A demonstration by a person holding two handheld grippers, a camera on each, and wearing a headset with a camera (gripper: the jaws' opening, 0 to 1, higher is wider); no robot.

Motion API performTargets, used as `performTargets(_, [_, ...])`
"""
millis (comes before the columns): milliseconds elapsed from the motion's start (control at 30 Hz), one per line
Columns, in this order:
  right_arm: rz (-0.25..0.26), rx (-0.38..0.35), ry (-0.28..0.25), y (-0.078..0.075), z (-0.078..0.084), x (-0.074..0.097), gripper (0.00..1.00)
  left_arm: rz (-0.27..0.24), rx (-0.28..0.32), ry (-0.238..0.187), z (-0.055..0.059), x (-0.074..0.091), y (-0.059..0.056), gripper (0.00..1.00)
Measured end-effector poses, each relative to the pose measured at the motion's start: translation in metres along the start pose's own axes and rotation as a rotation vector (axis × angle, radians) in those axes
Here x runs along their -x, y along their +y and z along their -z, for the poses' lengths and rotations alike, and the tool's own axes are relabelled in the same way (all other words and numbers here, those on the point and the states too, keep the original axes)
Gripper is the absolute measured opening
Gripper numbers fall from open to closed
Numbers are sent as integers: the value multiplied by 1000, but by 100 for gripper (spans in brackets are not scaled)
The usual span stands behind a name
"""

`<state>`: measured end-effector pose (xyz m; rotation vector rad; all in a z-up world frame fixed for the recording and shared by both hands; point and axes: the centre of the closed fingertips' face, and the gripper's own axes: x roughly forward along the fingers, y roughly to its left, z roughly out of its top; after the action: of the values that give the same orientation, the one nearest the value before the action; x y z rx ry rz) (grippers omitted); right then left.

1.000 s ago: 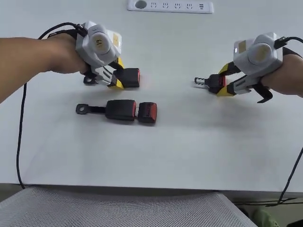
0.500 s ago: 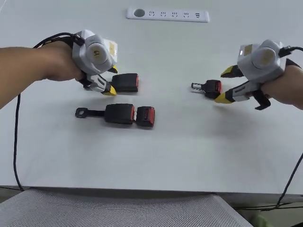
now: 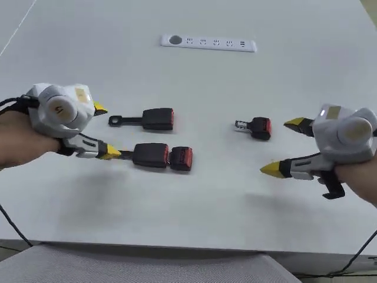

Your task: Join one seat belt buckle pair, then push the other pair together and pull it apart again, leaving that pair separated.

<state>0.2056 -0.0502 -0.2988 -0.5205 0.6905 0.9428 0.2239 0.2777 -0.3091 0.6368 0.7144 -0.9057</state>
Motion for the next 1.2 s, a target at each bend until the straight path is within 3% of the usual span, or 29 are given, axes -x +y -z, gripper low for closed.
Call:
performTargets(33, [4, -5, -7, 2, -1, 2, 77, -4, 3, 3, 3, 3, -1, 66])
performTargets(100, [12, -22, -17, 8, -2, 5, 78, -46, 82, 2, 17, 22, -2, 69])
performTargets(167, [-3, -32, -59, 16, -7, 5, 78, -76, 127, -25, 20, 36, -4, 71])
performTargets(267, [16, -25, -52, 17, -2, 8, 78, -89, 136, -23, 28, 51, -10, 74])
performTargets(433, [53, -60, -95, 15, -4, 16, 81, -131, 201, -39, 39, 68, -9, 83])
performTargets(567, [52, -96, -104, 21, 0, 20, 81, -142, 230, -41, 45, 76, -13, 90])
performTargets(733, [82, -141, -97, 23, 5, 23, 97, -171, 280, -66, 49, 82, -11, 100])
performTargets(1067, [116, -184, -94, 26, 3, 27, 100, -192, 299, -79, 50, 89, -17, 100])
performTargets(1200, [77, -317, -136, 35, -1, 26, 100, -202, 300, -96, 46, 89, -21, 100])
